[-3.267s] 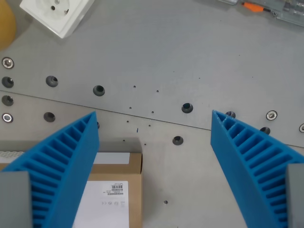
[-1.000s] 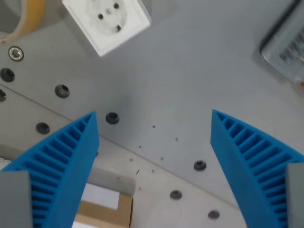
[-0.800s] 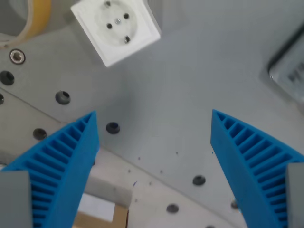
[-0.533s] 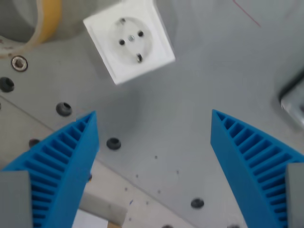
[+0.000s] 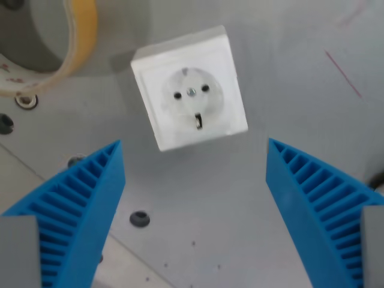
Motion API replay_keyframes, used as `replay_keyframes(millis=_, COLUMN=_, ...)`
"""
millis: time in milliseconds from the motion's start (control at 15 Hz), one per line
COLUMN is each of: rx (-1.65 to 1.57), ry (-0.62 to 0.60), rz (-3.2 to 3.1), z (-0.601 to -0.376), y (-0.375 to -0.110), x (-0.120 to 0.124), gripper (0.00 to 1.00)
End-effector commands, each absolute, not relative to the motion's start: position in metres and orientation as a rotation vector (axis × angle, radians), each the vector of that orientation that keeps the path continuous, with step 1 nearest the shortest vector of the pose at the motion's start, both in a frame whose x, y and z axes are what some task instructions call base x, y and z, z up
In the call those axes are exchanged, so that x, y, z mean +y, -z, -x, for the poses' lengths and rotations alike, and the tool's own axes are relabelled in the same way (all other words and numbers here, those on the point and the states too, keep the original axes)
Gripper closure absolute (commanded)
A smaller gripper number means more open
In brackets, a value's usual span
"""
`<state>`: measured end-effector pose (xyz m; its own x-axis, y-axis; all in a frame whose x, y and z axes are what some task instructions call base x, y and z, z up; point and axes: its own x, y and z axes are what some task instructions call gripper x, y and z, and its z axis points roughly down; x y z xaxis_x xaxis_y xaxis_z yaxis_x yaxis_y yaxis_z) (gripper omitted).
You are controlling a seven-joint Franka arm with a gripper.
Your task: Move above the white socket
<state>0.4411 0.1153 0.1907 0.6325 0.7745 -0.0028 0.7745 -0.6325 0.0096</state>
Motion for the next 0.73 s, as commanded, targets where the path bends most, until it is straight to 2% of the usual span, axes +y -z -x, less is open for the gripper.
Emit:
replay_keyframes(millis=67, rx=1.585, ry=-0.089, rz=-2.671, z=-0.446, y=-0.181, x=0.122, gripper=0.00)
replay_keyframes(millis=733, rx=1.565, ry=-0.030, rz=-2.678, z=-0.455, y=-0.165, x=0.135, gripper=0.00)
